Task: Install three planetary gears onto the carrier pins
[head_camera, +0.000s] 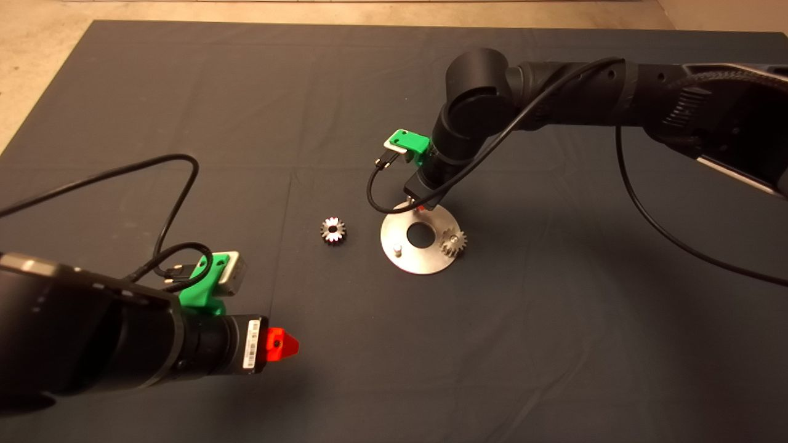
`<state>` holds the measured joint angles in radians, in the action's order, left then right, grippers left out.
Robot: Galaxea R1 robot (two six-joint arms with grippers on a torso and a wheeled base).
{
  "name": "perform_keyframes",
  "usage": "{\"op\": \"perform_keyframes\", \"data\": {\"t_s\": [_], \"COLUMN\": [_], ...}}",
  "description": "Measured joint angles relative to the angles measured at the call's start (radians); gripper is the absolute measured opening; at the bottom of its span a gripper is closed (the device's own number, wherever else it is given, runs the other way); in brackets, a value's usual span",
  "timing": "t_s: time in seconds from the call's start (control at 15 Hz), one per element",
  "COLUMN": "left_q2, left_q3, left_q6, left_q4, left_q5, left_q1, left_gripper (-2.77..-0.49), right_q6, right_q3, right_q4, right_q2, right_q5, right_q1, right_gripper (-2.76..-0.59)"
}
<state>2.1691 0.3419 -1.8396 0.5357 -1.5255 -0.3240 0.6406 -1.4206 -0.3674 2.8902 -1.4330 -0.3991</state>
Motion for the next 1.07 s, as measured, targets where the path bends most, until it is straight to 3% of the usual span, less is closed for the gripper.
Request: {"op": "perform_keyframes", "data": {"t_s": [1.07], "left_q2": [0.000], "left_q3": [0.000], "left_q6": [0.000], "left_q4": [0.000], "left_q5": [0.000], "left_q1": [0.000], "left_gripper": [-0.51], "right_q6": [0.000], "right_q3": [-0.007], "right_q4": [0.000], "right_q2": [0.003], "right_q5": [0.000], "right_q1": [0.000], "right_gripper": [-2.70]}}
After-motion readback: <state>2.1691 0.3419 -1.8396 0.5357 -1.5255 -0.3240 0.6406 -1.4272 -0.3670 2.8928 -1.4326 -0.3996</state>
